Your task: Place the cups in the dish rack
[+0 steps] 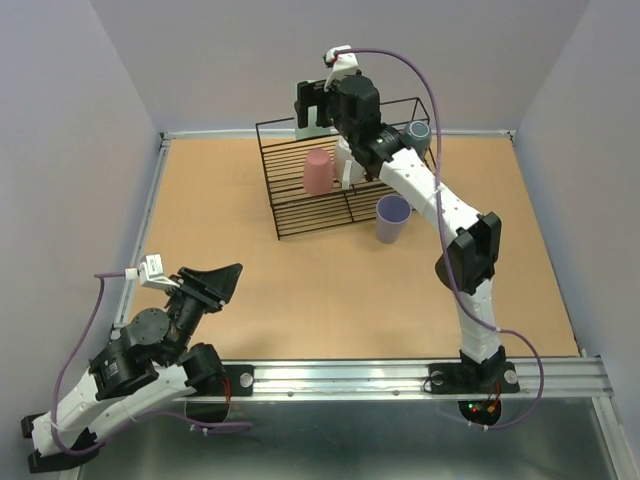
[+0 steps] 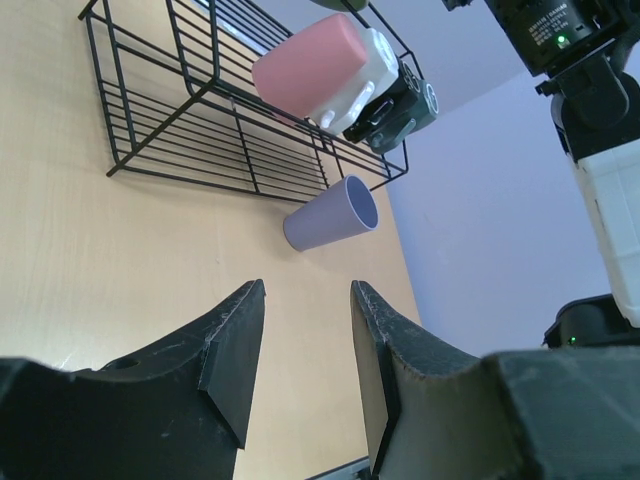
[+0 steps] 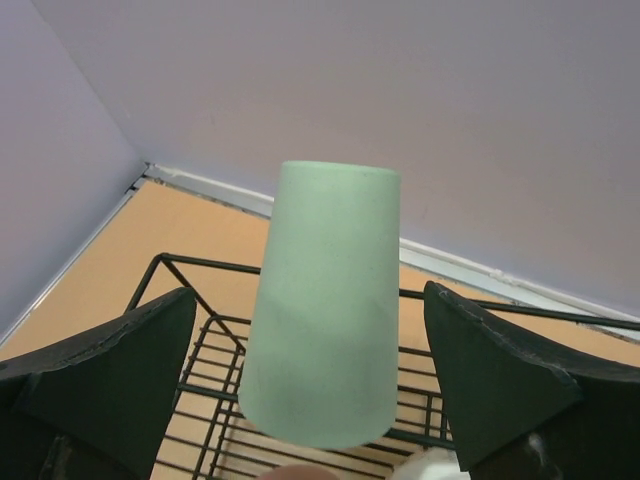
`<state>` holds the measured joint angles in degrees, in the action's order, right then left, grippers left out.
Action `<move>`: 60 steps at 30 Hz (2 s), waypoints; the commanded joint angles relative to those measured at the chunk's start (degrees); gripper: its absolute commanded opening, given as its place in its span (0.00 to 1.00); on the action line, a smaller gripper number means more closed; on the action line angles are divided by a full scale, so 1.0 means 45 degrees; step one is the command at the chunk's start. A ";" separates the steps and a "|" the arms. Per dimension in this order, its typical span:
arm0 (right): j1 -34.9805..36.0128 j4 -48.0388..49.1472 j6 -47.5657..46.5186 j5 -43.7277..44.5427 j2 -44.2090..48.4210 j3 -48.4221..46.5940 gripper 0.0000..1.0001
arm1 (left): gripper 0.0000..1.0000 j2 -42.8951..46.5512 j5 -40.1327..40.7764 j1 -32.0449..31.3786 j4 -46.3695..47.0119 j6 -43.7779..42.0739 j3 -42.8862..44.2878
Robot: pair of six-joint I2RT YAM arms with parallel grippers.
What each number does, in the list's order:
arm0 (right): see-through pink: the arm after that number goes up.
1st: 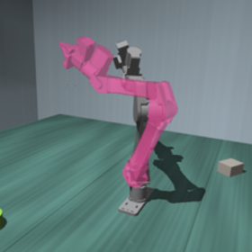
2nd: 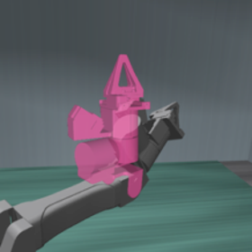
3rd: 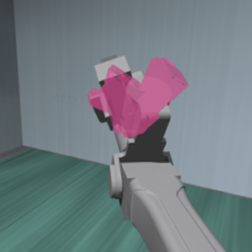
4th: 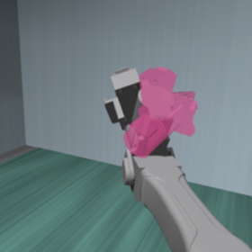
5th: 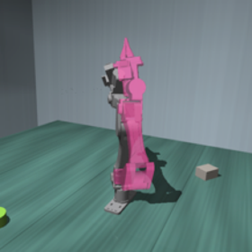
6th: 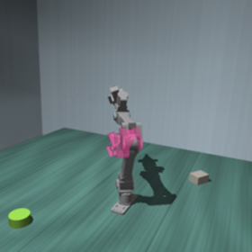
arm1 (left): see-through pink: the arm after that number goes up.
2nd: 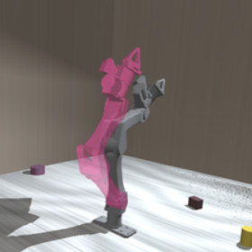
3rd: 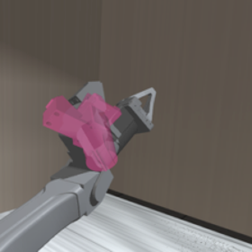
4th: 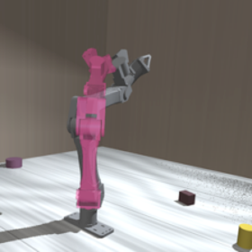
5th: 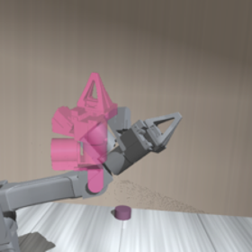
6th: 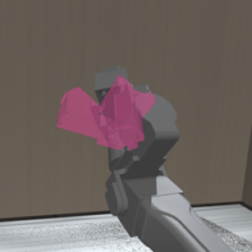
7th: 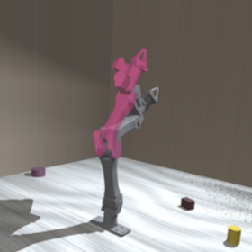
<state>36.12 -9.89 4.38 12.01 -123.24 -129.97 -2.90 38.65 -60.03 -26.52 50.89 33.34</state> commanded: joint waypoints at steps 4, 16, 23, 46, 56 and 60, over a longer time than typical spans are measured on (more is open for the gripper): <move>0.0138 0.0537 0.0471 0.0883 0.3962 0.3173 1.00 | 0.50 0.0078 0.0453 -0.0078 0.0132 0.0057 -0.0144; 0.0138 0.0110 0.2908 0.4359 1.3378 1.3370 1.00 | 0.50 -0.0488 0.0024 -0.0175 0.0620 -0.0333 -0.0320; -0.0759 -0.4206 0.7090 0.2803 1.1785 1.3396 1.00 | 0.50 -0.0724 0.0121 -0.0156 0.0777 -0.0606 -0.0300; -0.3338 -0.4521 0.9358 0.0085 1.0005 1.4176 0.95 | 0.48 -0.0546 0.0336 -0.0234 0.0406 -0.0040 -0.0359; -0.3690 -0.4365 0.9086 0.0065 0.8736 1.4098 0.88 | 0.47 -0.0899 0.0277 -0.0254 0.0542 -0.0138 -0.0418; -0.3690 -0.4092 0.8909 0.0085 0.8481 1.4487 0.82 | 0.47 -0.1055 0.0297 -0.0254 0.0562 -0.0177 -0.0456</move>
<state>19.84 -30.59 45.41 12.16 -84.97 -66.59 -6.00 39.05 -60.82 -25.98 50.68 32.21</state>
